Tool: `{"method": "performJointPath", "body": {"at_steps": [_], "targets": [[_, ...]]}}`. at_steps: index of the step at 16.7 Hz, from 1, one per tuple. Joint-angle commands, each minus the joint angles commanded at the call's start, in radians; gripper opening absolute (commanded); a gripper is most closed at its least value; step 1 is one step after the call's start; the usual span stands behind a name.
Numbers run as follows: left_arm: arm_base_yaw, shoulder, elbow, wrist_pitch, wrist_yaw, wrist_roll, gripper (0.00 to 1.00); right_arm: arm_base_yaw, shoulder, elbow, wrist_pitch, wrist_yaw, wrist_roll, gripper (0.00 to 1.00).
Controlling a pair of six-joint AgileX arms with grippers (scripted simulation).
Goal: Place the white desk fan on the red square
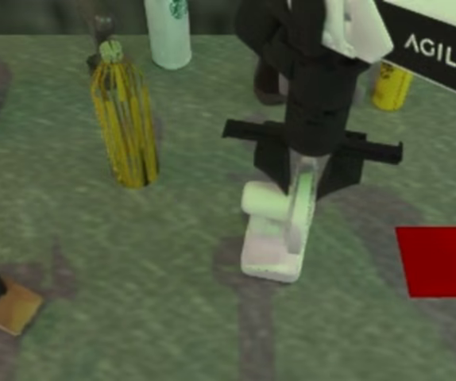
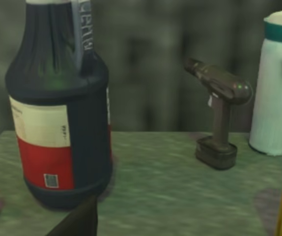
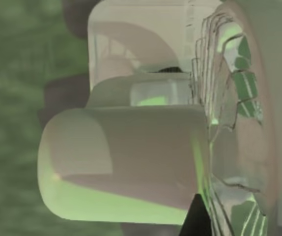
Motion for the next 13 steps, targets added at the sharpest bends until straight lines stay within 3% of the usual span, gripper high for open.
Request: {"method": "performJointPath", "body": {"at_steps": [2,13], "targets": [[0.000,0.000,0.000,0.000,0.000,0.000,1.00,0.000,0.000,0.000,0.000,0.000,0.000,0.00],[0.000,0.000,0.000,0.000,0.000,0.000,1.00,-0.001,0.001,0.043,-0.042,0.001,0.002,0.00]]}}
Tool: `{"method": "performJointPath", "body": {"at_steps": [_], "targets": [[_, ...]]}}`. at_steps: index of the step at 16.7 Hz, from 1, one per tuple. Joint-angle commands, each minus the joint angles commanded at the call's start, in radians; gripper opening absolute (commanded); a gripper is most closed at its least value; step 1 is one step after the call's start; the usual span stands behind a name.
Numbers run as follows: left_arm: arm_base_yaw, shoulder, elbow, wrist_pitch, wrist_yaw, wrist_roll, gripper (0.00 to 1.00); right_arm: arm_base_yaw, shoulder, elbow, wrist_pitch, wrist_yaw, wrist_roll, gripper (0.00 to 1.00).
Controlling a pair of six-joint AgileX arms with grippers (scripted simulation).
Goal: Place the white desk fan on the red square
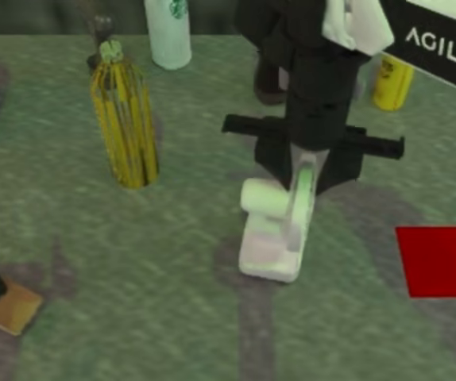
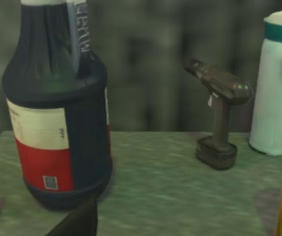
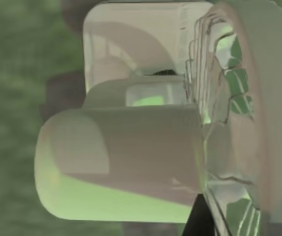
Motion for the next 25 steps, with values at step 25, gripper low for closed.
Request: {"method": "performJointPath", "body": {"at_steps": [25], "targets": [[0.000,0.000,0.000,0.000,0.000,0.000,1.00,-0.315,-0.392,-0.352,-0.044,0.014,0.822,0.00]]}}
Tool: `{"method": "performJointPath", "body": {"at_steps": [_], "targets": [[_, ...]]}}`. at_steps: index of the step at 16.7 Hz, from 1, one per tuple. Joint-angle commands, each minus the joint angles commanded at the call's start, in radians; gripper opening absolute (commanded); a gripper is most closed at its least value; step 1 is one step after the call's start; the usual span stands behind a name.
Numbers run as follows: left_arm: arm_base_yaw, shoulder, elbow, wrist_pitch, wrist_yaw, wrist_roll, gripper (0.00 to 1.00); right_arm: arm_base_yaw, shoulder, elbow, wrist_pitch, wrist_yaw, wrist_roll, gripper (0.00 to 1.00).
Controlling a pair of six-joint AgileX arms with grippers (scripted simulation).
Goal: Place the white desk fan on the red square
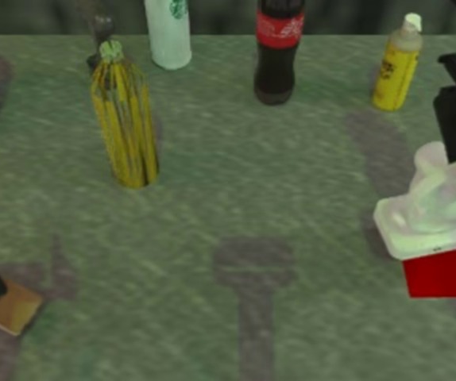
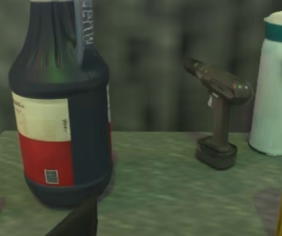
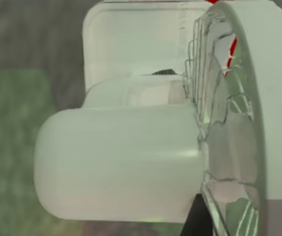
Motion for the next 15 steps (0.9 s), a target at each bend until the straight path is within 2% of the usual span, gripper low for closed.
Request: {"method": "performJointPath", "body": {"at_steps": [4,10,15], "targets": [[0.000,0.000,0.000,0.000,0.000,0.000,1.00,-0.064,-0.087,-0.120,0.029,0.003,0.134,0.00],[0.000,0.000,0.000,0.000,0.000,0.000,1.00,-0.063,-0.089,-0.128,0.033,0.003,0.139,0.00],[0.000,0.000,0.000,0.000,0.000,0.000,1.00,-0.071,-0.081,-0.239,0.158,0.003,0.137,0.00]]}}
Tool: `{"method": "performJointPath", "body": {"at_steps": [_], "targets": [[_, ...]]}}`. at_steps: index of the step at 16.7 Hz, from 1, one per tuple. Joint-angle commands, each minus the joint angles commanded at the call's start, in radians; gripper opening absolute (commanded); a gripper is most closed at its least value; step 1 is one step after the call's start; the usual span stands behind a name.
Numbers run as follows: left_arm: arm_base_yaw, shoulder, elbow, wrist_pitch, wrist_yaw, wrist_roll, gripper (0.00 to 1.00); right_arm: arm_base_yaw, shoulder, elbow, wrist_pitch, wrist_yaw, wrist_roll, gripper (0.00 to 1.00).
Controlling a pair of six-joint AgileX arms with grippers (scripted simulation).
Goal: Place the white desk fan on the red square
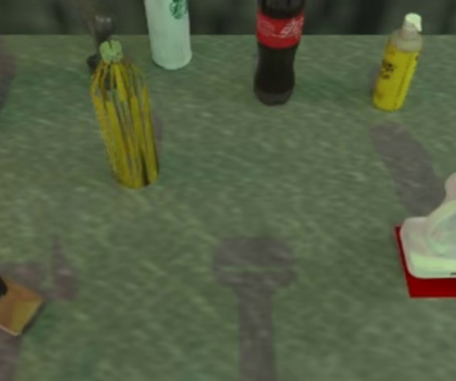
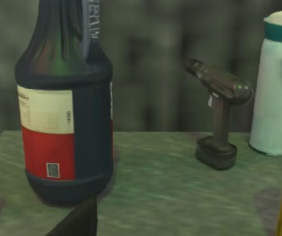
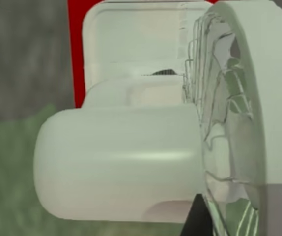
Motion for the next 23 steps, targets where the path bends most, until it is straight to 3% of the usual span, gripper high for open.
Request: {"method": "performJointPath", "body": {"at_steps": [4,17,23], "targets": [[0.000,0.000,0.000,0.000,0.000,0.000,1.00,0.000,0.002,-0.009,0.010,0.000,0.000,0.00],[0.000,0.000,0.000,0.000,0.000,0.000,1.00,0.000,0.002,-0.009,0.010,0.000,0.000,0.98],[0.000,0.000,0.000,0.000,0.000,0.000,1.00,0.000,0.002,-0.009,0.010,0.000,0.000,1.00]]}}
